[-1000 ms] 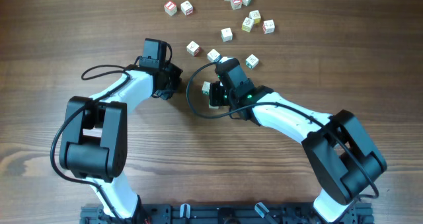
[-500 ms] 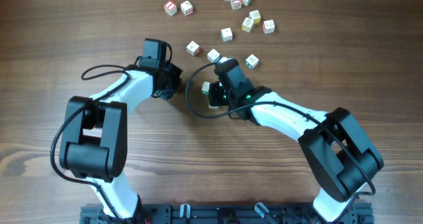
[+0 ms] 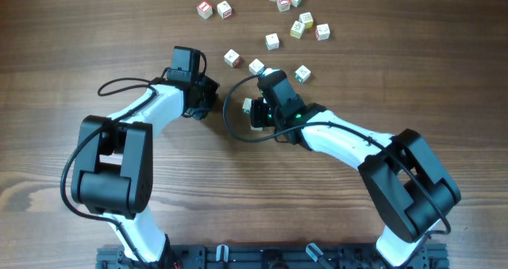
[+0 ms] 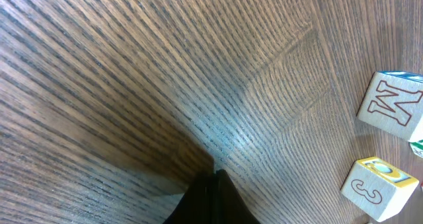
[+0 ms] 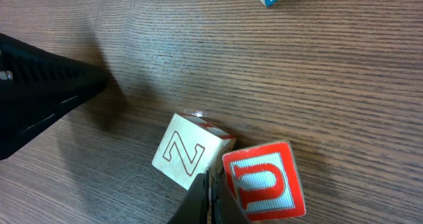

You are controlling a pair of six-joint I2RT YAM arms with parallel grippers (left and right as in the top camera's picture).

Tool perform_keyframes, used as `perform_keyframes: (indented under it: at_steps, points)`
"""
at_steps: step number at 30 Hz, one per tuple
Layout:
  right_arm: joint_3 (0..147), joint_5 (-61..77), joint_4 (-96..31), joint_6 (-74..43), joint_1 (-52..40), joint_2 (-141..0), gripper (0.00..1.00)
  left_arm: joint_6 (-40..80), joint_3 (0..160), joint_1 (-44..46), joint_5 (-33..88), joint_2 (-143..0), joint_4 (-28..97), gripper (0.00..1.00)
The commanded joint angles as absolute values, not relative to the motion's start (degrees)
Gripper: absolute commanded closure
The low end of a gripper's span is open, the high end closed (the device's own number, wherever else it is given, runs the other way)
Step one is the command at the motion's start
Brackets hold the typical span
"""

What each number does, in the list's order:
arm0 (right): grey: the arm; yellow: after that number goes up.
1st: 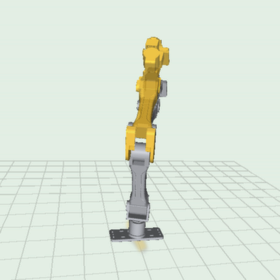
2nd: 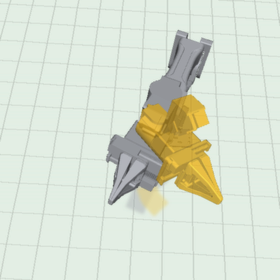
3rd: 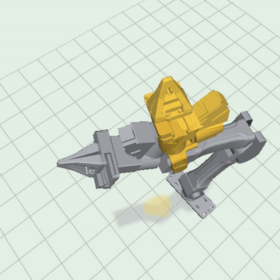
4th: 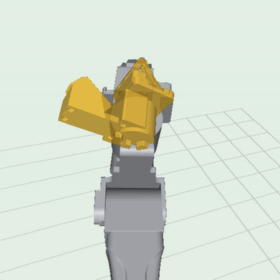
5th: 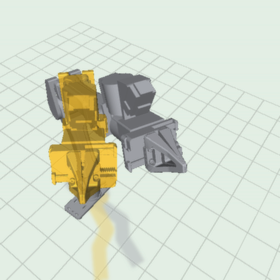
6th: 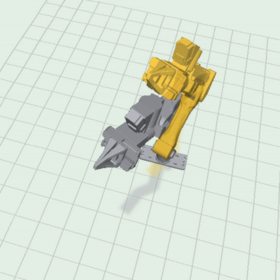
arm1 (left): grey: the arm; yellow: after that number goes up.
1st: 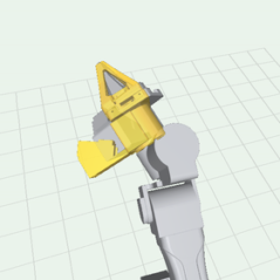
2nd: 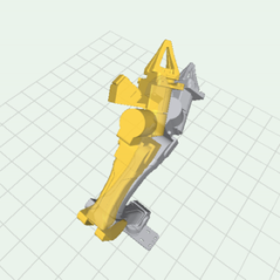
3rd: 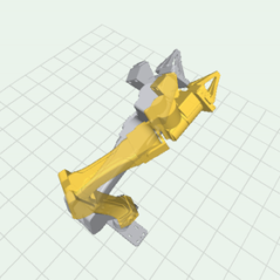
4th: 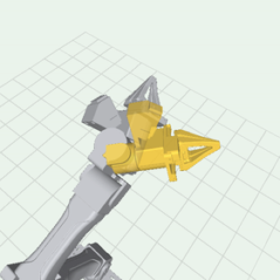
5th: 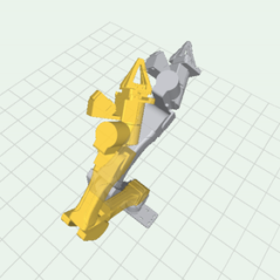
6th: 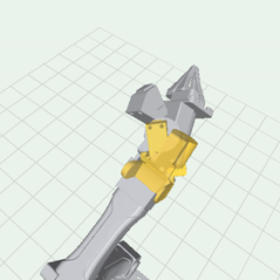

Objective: Form a circle

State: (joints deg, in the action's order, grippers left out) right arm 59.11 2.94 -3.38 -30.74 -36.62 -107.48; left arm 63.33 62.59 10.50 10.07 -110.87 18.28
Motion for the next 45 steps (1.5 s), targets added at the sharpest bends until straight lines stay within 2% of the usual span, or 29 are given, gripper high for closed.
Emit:
perform_keyframes:
  at_steps: [1,30,38,42,45]
  points:
    - [58.92,2.48,-3.14,-30.02,-36.53,-108.55,0.96,63.92,58.33,10.26,3.49,-116.05,20.82,0.96]
    - [58.85,-0.45,-3.14,-30.57,-36.53,-108.55,0.95,63.90,58.33,10.28,3.29,-116.05,20.82,0.96]
    - [58.94,5.06,-0.30,-27.51,-36.53,-104.40,0.96,63.66,58.28,10.28,2.87,-116.05,20.86,0.96]
    - [58.94,-6.37,-5.63,-31.44,-36.53,-96.29,0.95,63.66,58.28,10.28,2.90,-116.05,20.86,0.96]
    - [58.87,-17.04,-6.94,-31.70,-36.05,-95.39,0.95,63.68,58.28,10.57,2.87,-116.05,20.80,0.96]
